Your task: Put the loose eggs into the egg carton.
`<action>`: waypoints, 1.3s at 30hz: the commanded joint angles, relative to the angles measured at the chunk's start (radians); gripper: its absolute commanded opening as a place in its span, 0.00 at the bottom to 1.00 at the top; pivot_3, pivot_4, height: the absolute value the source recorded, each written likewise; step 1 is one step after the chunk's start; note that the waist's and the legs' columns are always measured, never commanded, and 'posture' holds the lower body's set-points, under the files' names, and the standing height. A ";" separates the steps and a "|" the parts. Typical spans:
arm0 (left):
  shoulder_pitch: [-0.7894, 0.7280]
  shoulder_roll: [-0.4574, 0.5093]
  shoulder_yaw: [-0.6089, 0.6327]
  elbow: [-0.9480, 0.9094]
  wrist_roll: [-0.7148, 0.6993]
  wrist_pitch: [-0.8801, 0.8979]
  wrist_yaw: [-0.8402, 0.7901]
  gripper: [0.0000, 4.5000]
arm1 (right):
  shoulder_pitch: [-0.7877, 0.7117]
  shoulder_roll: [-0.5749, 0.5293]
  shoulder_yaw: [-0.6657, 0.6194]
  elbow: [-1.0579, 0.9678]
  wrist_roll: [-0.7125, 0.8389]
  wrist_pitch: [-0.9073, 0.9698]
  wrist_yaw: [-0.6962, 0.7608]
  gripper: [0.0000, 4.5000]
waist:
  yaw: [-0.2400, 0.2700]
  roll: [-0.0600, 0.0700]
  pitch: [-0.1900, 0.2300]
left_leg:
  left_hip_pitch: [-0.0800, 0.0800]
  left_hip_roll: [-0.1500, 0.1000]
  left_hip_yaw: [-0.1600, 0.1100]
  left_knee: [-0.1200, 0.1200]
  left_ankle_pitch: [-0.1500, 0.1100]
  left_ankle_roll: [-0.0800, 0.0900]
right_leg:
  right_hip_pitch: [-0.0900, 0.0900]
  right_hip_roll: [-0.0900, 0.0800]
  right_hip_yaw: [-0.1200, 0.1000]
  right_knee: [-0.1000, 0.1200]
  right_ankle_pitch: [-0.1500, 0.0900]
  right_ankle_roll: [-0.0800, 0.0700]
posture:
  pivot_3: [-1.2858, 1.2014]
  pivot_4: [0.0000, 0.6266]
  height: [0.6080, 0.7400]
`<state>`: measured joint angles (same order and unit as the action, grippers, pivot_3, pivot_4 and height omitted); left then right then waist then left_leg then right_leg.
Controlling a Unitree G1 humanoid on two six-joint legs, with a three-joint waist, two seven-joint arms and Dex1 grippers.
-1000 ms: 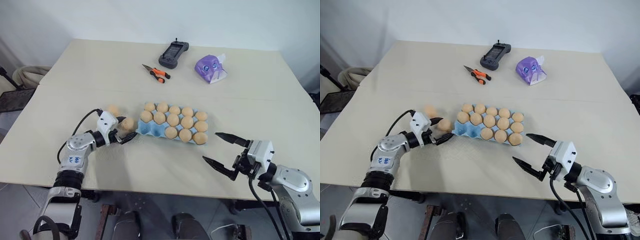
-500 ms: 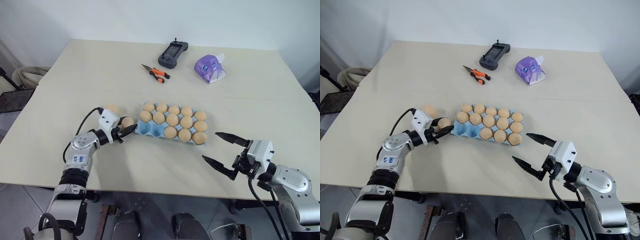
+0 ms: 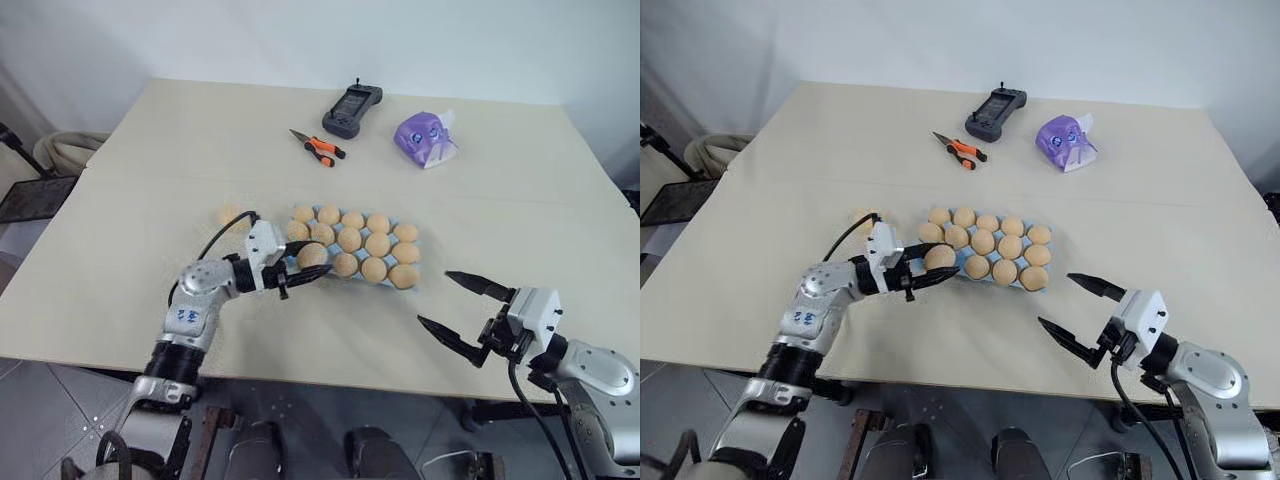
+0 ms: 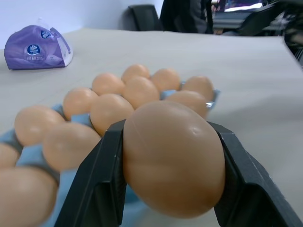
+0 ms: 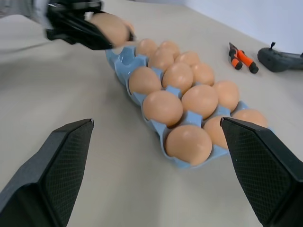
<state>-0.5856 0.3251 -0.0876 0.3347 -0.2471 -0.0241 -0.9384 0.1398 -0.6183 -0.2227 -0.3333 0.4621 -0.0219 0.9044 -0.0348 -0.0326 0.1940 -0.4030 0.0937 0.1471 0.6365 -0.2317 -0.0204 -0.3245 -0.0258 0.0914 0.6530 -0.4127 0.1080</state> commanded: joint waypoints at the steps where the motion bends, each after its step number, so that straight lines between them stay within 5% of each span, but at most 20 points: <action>1: -0.027 -0.005 0.003 0.047 0.036 -0.047 0.029 0.42 | 0.016 0.005 -0.031 -0.055 0.012 -0.015 -0.018 1.00 | -0.004 0.000 0.000 | 0.000 0.000 0.000 -0.001 0.000 0.000 | 0.000 0.000 0.000 0.000 0.000 0.000 | 0.52 0.24 1.00; 5: -0.044 -0.012 0.011 0.082 0.026 -0.052 0.022 0.42 | 0.027 0.011 -0.027 -0.063 0.009 -0.018 -0.030 1.00 | 0.001 0.000 0.000 | -0.001 0.003 0.000 -0.003 0.000 -0.001 | -0.002 0.001 0.000 -0.001 -0.001 -0.001 | 0.52 0.24 1.00; 6: -0.046 -0.017 0.009 0.082 0.027 -0.062 0.023 0.58 | 0.025 0.012 -0.022 -0.061 0.008 -0.019 -0.033 1.00 | 0.003 0.000 0.000 | -0.001 0.004 0.000 -0.003 0.000 -0.001 | -0.002 0.001 0.000 -0.001 -0.001 -0.001 | 0.52 0.24 1.00; 11: -0.037 0.008 0.038 0.025 0.020 -0.071 0.040 0.91 | -0.001 0.011 -0.008 -0.049 0.011 -0.016 -0.027 1.00 | 0.002 0.000 0.000 | -0.001 0.004 0.001 -0.001 -0.001 -0.001 | -0.001 0.000 0.000 -0.001 -0.001 -0.001 | 0.52 0.24 1.00; 20: 0.254 0.173 0.264 -0.263 -0.064 -0.041 0.112 0.91 | -0.090 0.004 0.043 -0.011 0.029 -0.003 0.044 1.00 | -0.020 0.000 0.000 | 0.000 0.007 0.001 -0.004 0.000 -0.003 | -0.002 0.000 0.000 -0.001 -0.002 -0.001 | 0.52 0.24 1.00; 22: 0.321 0.190 0.326 -0.305 -0.060 -0.029 0.170 1.00 | -0.109 0.006 0.050 0.005 0.031 -0.002 0.057 1.00 | -0.018 0.000 0.000 | 0.000 0.007 0.000 -0.004 0.000 -0.002 | -0.002 -0.001 0.000 -0.001 -0.002 -0.001 | 0.52 0.24 1.00; 30: 0.651 0.174 0.588 -0.450 -0.130 0.063 0.343 1.00 | -0.196 0.029 0.090 0.119 0.028 -0.034 0.112 1.00 | -0.022 -0.001 0.000 | 0.001 0.006 0.000 -0.005 -0.001 -0.001 | 0.000 -0.005 -0.001 -0.002 -0.002 -0.001 | 0.52 0.24 1.00; 39: 0.627 0.165 0.513 -0.509 -0.139 0.156 0.395 1.00 | -0.248 0.051 0.107 0.188 0.013 -0.065 0.142 1.00 | -0.016 -0.001 0.000 | 0.001 0.005 -0.001 -0.007 -0.005 -0.003 | 0.002 -0.005 -0.003 -0.007 0.000 -0.003 | 0.52 0.24 1.00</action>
<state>0.0702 0.4794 0.4401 -0.1491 -0.3817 0.1100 -0.5592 -0.1007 -0.5724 -0.1119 -0.1433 0.4691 -0.0665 1.0394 -0.0510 -0.0337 0.1944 -0.4025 0.0992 0.1465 0.6295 -0.2365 -0.0232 -0.3226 -0.0310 0.0883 0.6453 -0.4123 0.1047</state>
